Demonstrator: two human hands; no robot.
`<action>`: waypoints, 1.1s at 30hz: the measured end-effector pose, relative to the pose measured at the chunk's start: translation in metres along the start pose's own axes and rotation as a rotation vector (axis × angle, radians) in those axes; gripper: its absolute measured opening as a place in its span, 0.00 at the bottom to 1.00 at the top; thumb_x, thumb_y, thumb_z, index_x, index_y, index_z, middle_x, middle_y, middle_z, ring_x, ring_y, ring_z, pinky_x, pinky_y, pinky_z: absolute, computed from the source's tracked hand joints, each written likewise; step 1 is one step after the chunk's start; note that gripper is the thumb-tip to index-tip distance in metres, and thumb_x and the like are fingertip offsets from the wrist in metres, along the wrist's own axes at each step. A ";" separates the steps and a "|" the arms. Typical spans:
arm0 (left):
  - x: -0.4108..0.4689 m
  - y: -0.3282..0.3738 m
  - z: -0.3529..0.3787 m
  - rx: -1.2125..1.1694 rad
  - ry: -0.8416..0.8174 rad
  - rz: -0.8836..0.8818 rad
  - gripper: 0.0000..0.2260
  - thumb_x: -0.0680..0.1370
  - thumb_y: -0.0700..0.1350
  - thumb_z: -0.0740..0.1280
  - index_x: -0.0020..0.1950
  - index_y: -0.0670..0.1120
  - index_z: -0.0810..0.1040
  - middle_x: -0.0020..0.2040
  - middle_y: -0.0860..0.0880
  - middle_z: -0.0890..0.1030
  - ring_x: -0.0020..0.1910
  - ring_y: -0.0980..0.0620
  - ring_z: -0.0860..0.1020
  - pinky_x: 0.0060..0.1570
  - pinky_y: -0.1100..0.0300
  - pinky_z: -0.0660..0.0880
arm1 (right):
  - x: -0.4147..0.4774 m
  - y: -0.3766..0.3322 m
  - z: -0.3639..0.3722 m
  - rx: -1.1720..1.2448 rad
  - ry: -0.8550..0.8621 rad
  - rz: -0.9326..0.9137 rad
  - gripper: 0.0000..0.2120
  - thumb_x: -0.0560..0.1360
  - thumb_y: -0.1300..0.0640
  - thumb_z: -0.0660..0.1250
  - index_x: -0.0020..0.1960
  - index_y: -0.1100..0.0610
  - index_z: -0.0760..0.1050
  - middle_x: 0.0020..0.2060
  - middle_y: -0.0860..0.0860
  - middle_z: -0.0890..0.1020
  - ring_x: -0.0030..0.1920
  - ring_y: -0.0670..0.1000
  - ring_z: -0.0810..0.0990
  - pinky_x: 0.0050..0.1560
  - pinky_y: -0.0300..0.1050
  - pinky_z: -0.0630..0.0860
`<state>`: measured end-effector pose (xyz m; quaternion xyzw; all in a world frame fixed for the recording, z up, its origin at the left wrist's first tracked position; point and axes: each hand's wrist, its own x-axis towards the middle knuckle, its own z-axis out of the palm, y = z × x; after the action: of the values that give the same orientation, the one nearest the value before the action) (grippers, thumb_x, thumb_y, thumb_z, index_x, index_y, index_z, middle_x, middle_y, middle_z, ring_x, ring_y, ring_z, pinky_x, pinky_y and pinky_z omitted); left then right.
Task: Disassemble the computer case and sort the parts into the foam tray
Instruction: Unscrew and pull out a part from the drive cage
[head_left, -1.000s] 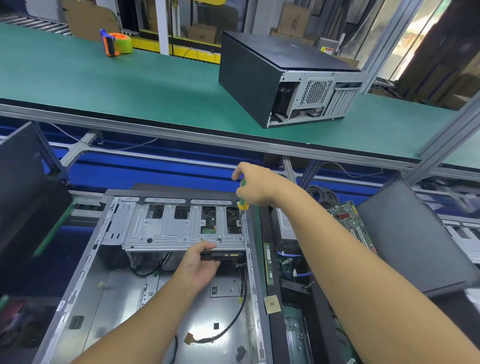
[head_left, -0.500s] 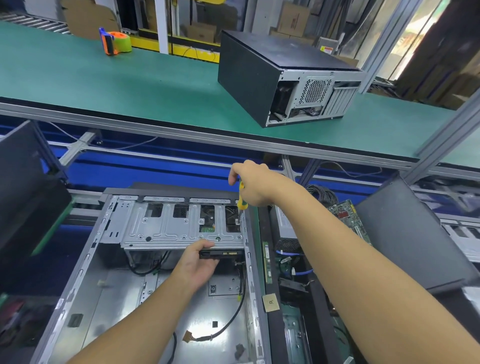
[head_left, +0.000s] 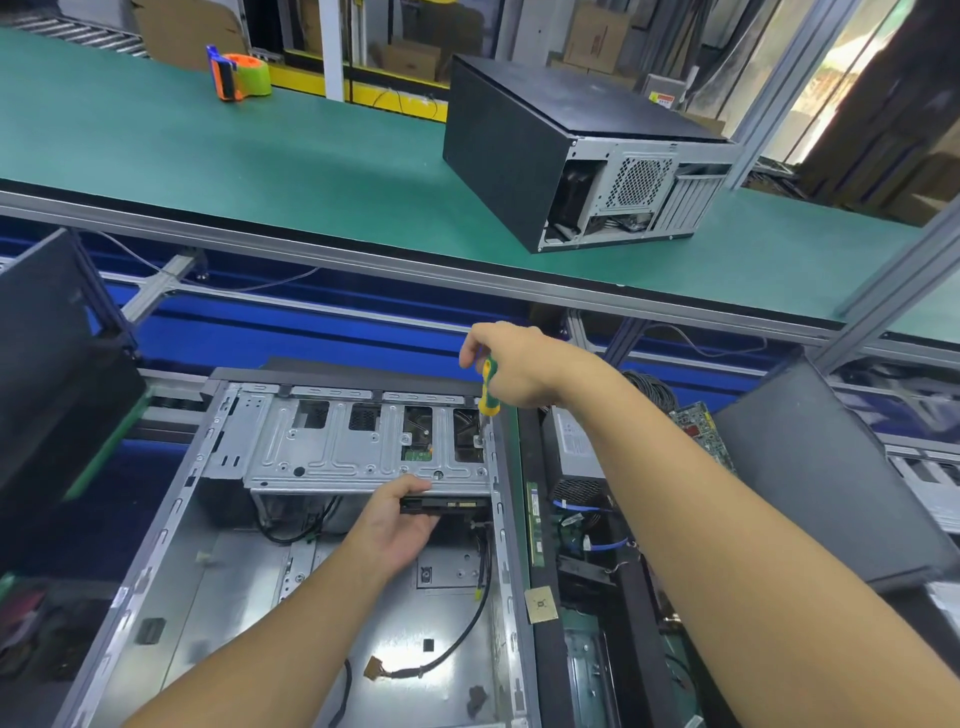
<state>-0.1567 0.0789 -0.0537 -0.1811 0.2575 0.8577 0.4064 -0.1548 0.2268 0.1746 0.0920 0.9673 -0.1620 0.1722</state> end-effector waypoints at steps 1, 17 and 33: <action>0.001 0.000 0.000 0.004 -0.002 0.001 0.10 0.68 0.31 0.63 0.48 0.34 0.76 0.44 0.36 0.84 0.41 0.41 0.85 0.38 0.54 0.83 | 0.000 0.000 0.001 -0.011 -0.003 0.002 0.17 0.76 0.65 0.61 0.59 0.48 0.70 0.56 0.49 0.71 0.57 0.57 0.69 0.55 0.57 0.74; -0.004 0.000 0.008 0.039 -0.002 0.008 0.10 0.68 0.31 0.62 0.48 0.34 0.75 0.44 0.36 0.82 0.43 0.41 0.83 0.54 0.52 0.76 | 0.003 0.001 0.004 -0.142 0.119 0.101 0.22 0.81 0.46 0.62 0.69 0.55 0.63 0.66 0.55 0.68 0.61 0.60 0.71 0.50 0.54 0.72; -0.009 0.001 0.011 0.037 0.009 -0.002 0.08 0.69 0.31 0.62 0.47 0.35 0.75 0.42 0.37 0.83 0.43 0.41 0.82 0.51 0.53 0.76 | 0.007 0.004 0.017 -0.349 0.351 0.137 0.18 0.86 0.48 0.51 0.67 0.60 0.62 0.53 0.57 0.74 0.41 0.59 0.72 0.33 0.48 0.63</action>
<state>-0.1531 0.0788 -0.0400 -0.1776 0.2747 0.8516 0.4096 -0.1549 0.2250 0.1559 0.1528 0.9872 0.0377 0.0253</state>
